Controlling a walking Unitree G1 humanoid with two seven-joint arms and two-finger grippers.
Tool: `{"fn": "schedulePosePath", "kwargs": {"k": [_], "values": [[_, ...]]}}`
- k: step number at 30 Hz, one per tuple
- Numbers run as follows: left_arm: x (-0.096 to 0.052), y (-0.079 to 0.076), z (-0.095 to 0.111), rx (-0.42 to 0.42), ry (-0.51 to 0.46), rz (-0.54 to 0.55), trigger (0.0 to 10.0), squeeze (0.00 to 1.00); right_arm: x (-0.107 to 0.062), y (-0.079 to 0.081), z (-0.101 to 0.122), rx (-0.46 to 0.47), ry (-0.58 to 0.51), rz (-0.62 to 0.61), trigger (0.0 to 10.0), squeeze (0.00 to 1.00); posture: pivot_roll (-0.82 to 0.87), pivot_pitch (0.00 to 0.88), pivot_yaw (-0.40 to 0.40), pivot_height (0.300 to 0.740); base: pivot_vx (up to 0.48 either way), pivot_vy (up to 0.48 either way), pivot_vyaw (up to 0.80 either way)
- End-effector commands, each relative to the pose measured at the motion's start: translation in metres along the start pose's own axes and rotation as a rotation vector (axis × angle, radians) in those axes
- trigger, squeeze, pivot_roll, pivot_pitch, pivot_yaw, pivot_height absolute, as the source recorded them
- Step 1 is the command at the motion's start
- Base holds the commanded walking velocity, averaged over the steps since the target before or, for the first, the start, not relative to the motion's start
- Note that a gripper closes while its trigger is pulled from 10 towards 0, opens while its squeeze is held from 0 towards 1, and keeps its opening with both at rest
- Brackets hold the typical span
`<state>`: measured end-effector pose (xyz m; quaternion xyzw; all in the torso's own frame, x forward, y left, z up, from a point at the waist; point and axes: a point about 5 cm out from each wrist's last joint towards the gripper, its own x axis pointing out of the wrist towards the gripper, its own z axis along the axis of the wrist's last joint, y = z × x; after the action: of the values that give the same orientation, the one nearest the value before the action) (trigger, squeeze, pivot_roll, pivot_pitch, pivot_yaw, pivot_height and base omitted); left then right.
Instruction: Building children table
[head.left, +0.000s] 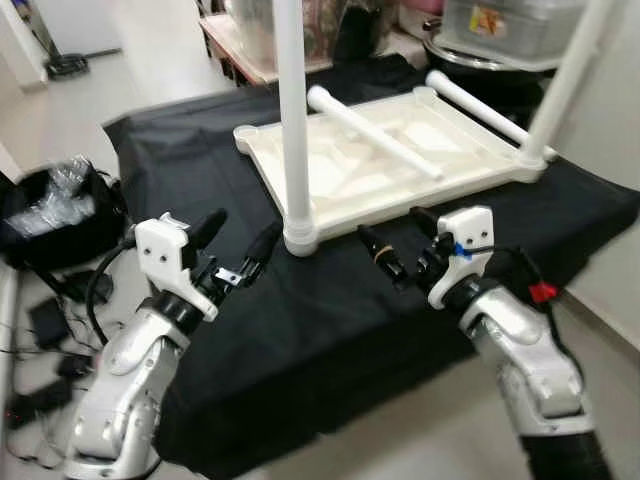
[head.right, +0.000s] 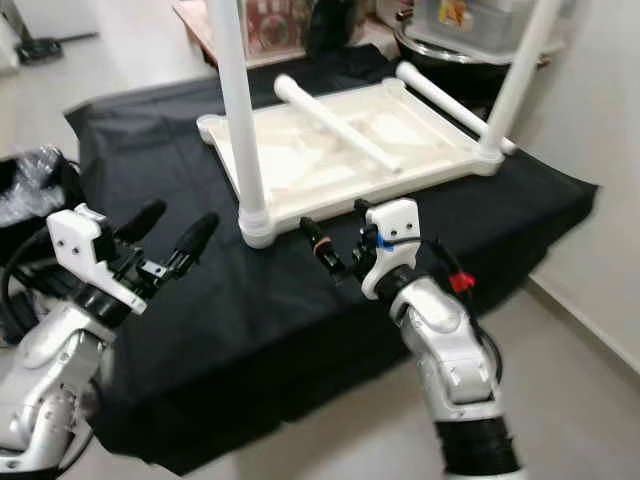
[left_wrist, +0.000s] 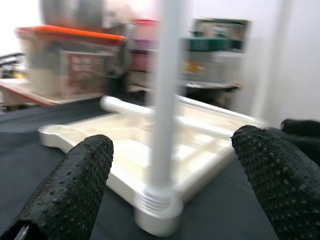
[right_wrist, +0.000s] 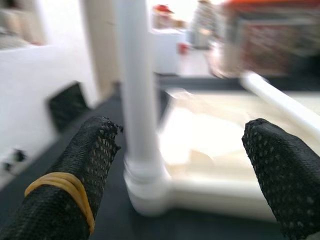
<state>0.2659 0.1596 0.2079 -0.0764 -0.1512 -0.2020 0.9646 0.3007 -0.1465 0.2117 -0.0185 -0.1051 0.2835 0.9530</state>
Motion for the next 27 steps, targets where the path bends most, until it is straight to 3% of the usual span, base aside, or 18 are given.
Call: {"fn": "schedulePosePath", "kwargs": {"k": [1,5,10,16,22,25,27], "values": [[-0.001,0.003,0.005,0.002,-0.011,-0.002,10.0,0.0,0.0,0.008,0.002,0.021,-0.01,0.086,10.0,0.0,-0.04,0.091,0.014,0.74,0.337,0.0,0.0],[0.0,0.004,0.008,0.008,-0.016,0.004,10.0,0.0,-0.002,0.011,0.006,0.019,-0.017,0.146,10.0,0.0,-0.03,0.092,0.013,0.74,0.169,0.0,0.0],[-0.001,0.008,0.017,0.006,-0.031,-0.011,10.0,0.0,-0.029,0.012,0.008,0.024,0.08,0.444,10.0,0.0,-0.04,0.104,0.017,0.74,0.0,0.0,0.0],[-0.005,0.01,0.017,0.01,-0.014,-0.014,10.0,0.0,-0.041,-0.005,0.01,-0.021,0.143,0.466,10.0,0.0,-0.03,0.114,0.019,0.74,0.0,0.0,0.0],[-0.004,0.012,0.016,0.019,-0.005,0.008,10.0,0.0,-0.026,-0.017,0.002,-0.135,0.19,0.381,10.0,0.0,-0.04,0.12,0.025,0.74,0.0,0.0,0.0],[-0.003,0.014,0.015,0.028,0.002,0.029,10.0,0.0,-0.017,-0.01,-0.002,-0.143,0.193,0.388,10.0,0.0,-0.04,0.121,0.026,0.74,0.0,0.0,0.0],[-0.003,0.025,0.013,0.054,0.012,0.104,10.0,0.0,0.001,0.005,-0.008,-0.121,0.174,0.396,10.0,0.0,-0.03,0.123,0.024,0.74,0.0,0.0,0.0]]}}
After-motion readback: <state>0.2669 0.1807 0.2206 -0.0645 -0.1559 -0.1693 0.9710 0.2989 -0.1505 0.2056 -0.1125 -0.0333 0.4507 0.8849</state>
